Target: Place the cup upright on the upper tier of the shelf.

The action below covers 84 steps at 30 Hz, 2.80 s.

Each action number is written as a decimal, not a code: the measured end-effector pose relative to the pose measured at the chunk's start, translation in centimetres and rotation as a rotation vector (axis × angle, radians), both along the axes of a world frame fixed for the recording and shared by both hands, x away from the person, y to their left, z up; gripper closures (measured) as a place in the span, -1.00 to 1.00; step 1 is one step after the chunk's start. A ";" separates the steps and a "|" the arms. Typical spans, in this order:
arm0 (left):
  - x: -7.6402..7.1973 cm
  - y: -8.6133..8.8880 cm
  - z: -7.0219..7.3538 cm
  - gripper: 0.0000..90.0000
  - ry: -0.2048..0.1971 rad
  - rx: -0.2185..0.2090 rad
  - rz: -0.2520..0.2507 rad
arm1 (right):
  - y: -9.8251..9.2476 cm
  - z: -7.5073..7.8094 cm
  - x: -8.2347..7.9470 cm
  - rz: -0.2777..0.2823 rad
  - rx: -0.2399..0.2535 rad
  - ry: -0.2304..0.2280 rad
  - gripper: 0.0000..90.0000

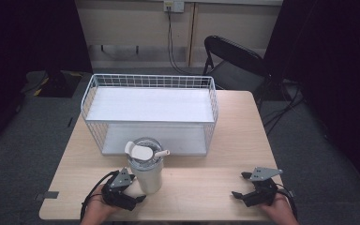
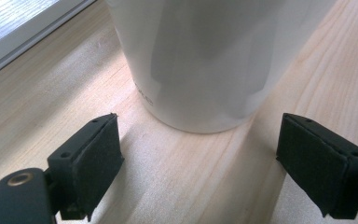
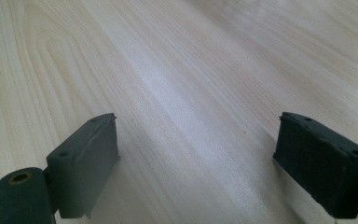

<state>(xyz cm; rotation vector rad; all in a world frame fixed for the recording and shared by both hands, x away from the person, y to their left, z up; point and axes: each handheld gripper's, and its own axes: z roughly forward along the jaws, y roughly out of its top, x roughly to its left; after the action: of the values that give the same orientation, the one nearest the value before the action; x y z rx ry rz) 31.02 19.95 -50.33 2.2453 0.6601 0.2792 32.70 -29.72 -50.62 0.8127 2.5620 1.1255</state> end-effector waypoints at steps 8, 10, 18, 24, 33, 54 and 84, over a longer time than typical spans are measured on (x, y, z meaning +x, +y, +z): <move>0.0 -0.1 0.0 -0.74 0.006 -0.005 0.016 | 0.0 0.0 0.0 0.000 0.000 0.000 -0.72; 0.1 -0.1 0.0 -0.77 0.002 0.004 0.019 | 0.0 0.0 0.0 0.000 0.000 0.000 -0.72; 0.1 -0.1 0.2 -0.63 0.033 -0.042 0.034 | 0.0 0.0 0.0 0.000 0.000 0.000 -0.72; -0.1 0.1 1.2 -0.63 0.042 -0.116 0.015 | 0.0 0.0 0.0 0.000 0.001 0.001 -0.72; -0.7 0.0 3.0 -0.67 0.005 -0.190 0.013 | 0.0 0.0 0.0 0.000 0.000 0.000 -0.72; 0.5 -1.6 4.8 -0.81 -0.123 -0.344 0.068 | 0.0 0.0 0.0 0.000 0.001 0.000 -0.72; 0.5 -3.6 7.5 -0.78 -0.239 -0.504 0.084 | 0.0 0.0 0.0 0.000 0.000 0.000 -0.72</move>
<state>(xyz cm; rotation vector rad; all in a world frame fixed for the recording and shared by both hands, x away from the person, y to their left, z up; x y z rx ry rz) 31.55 16.32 -42.80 1.6759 0.6164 0.3704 32.70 -29.72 -50.61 0.8132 2.5621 1.1260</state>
